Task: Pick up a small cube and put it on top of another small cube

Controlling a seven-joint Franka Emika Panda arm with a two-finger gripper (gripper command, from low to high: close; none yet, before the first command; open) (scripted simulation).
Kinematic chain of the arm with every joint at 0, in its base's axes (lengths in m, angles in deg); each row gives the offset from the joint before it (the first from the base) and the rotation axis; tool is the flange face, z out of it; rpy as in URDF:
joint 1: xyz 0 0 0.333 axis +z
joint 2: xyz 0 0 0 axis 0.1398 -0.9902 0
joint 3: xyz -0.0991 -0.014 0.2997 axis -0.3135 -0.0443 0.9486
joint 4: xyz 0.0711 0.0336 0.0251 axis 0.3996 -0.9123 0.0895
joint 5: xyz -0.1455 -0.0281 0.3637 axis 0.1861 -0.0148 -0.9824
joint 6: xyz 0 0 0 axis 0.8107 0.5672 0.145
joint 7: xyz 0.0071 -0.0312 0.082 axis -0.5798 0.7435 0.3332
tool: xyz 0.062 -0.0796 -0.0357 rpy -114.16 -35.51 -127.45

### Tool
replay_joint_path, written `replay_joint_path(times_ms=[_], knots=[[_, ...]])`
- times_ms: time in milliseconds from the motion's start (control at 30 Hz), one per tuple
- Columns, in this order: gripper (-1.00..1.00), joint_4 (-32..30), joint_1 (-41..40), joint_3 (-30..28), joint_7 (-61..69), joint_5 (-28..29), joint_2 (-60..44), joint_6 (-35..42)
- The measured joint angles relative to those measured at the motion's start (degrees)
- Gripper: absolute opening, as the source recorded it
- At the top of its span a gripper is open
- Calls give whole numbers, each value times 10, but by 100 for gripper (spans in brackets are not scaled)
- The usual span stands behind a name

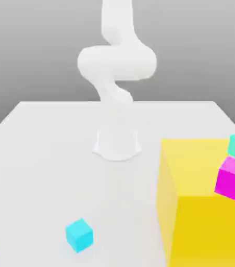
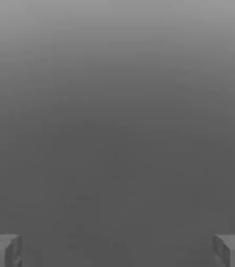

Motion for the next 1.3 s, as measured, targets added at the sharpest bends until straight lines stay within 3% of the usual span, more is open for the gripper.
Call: replay_joint_path(times_ms=[567, 800, 967, 1000, 1300], knots=[[0, -113, 63, -132, 370, -53, -356, -175], [0, -156, 31, -126, 518, -78, -502, -248], [0, -140, -19, -68, 569, -128, -606, -326], [-100, -137, -28, -57, 575, -136, -621, -338], [-100, -144, -15, -74, 560, -116, -591, -314]])
